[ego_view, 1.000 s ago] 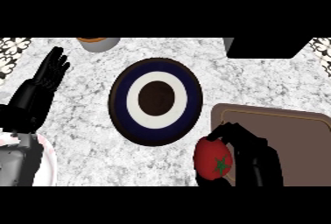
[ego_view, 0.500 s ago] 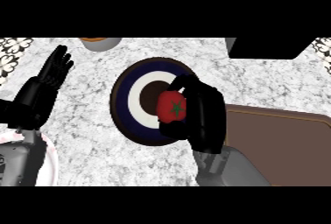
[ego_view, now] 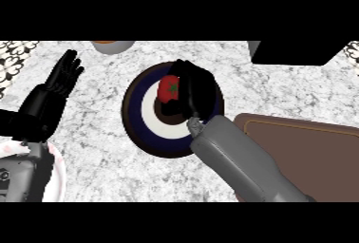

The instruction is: Pick the tomato from the tray and place it in the plate

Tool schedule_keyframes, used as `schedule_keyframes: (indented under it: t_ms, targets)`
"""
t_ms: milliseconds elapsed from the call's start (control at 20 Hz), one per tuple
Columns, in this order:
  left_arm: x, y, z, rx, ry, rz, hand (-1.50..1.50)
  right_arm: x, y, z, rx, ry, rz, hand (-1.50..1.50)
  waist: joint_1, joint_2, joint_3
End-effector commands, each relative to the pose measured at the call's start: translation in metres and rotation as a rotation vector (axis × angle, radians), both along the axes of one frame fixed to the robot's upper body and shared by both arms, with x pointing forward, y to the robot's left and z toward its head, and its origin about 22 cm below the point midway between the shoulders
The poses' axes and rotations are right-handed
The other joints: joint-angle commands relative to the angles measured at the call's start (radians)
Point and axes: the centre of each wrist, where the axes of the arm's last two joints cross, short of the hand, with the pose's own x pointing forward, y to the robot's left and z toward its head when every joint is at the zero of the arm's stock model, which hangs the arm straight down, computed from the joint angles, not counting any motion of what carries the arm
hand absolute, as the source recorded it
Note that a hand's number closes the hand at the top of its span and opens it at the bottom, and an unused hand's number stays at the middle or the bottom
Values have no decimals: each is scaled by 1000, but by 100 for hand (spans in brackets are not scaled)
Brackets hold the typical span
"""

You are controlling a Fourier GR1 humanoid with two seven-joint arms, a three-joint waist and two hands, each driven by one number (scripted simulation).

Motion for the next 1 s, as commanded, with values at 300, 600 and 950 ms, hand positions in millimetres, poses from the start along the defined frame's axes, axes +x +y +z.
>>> schedule_keyframes:
  t_ms: [300,600,950]
  targets:
    - [22,-2,9,12,-23,-6,0,24,7,-20,208,39,4,-150,16,8,1]
    - [12,-7,2,8,-11,-34,0,41,3,-8,358,-137,-28,-150,38,14,1]
    - [9,10,13,-2,-6,7,0,28,-6,1,613,-214,-4,-150,-1,0,2]
